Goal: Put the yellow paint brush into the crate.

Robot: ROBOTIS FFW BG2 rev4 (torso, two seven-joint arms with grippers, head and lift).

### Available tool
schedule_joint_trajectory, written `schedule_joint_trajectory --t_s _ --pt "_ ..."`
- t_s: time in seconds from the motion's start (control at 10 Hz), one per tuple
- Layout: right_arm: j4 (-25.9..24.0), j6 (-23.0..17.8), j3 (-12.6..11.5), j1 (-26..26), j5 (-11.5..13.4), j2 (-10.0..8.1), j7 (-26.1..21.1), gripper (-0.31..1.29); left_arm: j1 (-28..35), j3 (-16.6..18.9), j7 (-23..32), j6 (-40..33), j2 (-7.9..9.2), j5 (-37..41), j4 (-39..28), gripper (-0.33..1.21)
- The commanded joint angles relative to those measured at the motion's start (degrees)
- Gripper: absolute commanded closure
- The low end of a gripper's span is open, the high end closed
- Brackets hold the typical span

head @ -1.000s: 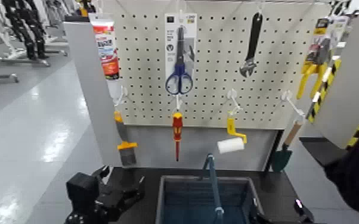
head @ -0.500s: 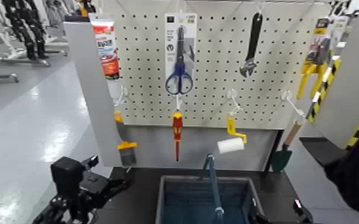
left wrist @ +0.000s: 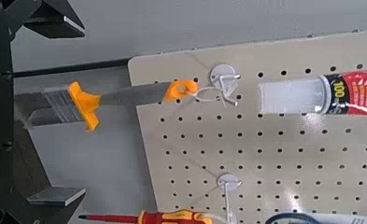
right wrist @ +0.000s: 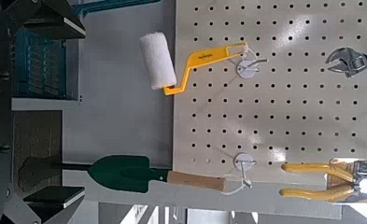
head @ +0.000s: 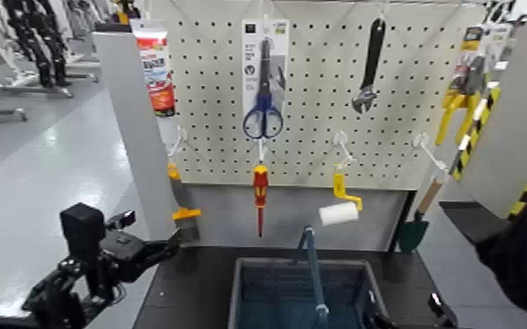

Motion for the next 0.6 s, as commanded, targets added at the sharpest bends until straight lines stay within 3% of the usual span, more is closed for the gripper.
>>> schedule_joint_trajectory --t_s 0.1,0.6 --pt "0.1 -0.3 0.1 -0.1 -0.2 0.02 0.0 0.12 -4.2 -0.2 -3.0 1.1 1.26 2.0 3.9 0.11" --pt "0.6 -0.7 0.5 -0.5 -0.5 -0.07 0.0 0.12 -13.2 -3.7 -9.2 1.7 4.25 5.6 13.4 0.11"
